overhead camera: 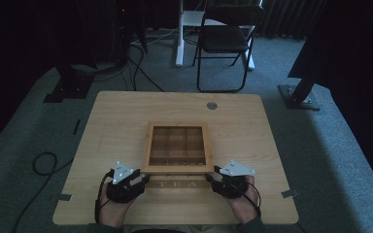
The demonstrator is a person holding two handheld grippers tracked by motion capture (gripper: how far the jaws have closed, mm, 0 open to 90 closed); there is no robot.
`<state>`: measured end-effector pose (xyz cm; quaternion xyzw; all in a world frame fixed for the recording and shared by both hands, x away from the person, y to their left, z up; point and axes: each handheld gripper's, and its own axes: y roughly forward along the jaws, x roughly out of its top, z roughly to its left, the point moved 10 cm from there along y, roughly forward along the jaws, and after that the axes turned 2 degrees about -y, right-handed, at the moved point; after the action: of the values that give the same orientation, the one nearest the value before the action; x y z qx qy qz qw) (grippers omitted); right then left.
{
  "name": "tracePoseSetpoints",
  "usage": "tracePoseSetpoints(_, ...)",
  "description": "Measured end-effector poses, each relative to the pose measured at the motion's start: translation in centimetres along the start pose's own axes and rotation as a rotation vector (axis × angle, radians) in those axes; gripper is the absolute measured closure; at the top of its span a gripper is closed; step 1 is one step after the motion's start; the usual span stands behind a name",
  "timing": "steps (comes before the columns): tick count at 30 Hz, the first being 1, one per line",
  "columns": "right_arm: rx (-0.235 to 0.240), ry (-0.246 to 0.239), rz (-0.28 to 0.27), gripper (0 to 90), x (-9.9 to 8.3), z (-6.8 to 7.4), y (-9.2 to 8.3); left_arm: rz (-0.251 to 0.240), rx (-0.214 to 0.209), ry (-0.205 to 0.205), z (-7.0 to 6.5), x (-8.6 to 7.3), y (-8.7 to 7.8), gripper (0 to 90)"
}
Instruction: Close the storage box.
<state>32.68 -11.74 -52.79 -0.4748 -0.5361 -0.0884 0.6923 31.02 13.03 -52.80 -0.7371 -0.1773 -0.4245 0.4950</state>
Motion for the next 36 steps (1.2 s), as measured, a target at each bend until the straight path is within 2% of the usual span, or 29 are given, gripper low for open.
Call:
tracePoseSetpoints(12,0.02,0.009,0.022,52.7,-0.7,0.3,0.2,0.017,0.002,-0.004,0.0,-0.8,0.4,56.4)
tracePoseSetpoints(19,0.028,0.016,0.044,52.9,-1.3,0.3,0.5,0.033,0.014,0.006,0.0,-1.4,0.7,56.3)
tracePoseSetpoints(25,0.047,0.029,0.056,51.2,-1.8,0.4,0.5,0.068,0.02,0.012,0.0,-2.4,1.2,56.0)
tracePoseSetpoints(27,0.054,0.037,0.059,50.4,-1.9,0.3,0.5,0.058,0.005,-0.001,-0.1,-2.4,1.2,54.4)
tracePoseSetpoints(31,0.052,0.046,0.052,50.0,-1.9,0.0,0.4,0.028,0.015,-0.008,0.4,-1.7,0.5,51.8)
tracePoseSetpoints(36,0.026,0.063,0.019,48.8,-1.4,-0.8,-0.2,0.008,0.036,-0.03,1.5,-1.5,-0.2,51.0)
